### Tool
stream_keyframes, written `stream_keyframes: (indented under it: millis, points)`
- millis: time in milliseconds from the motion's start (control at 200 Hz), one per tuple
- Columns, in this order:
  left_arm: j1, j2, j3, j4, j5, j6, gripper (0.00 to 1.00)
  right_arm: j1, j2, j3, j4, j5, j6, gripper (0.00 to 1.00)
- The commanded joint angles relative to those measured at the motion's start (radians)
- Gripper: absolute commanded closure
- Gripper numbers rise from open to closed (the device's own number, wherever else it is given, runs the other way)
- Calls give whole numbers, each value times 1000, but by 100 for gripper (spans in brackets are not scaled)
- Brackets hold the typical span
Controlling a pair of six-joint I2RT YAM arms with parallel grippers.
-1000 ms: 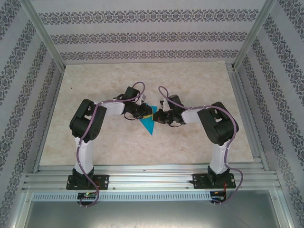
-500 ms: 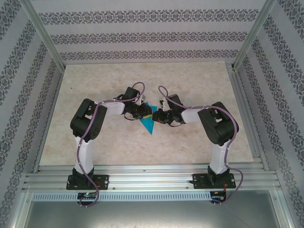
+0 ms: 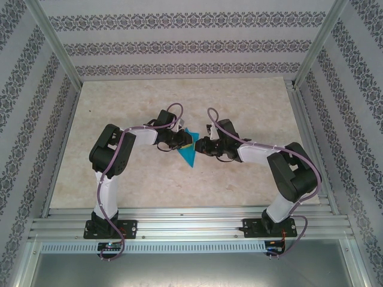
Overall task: Fold a paper plane with a square sheet of paper (fold left side to right side)
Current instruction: Fourth fold the wing at the center of the table.
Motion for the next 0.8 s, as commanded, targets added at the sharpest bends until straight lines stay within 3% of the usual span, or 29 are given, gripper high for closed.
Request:
stream_keyframes:
  millis: [0, 160, 794]
  points:
    - [-20, 67, -37, -16, -48, 6, 77, 73, 0, -36, 120, 33, 76, 81]
    - [-20, 69, -37, -19, -51, 9, 77, 120, 58, -14, 127, 57, 79, 82]
    - [-21, 67, -28, -41, -58, 21, 77, 108, 111, -20, 67, 74, 45, 81]
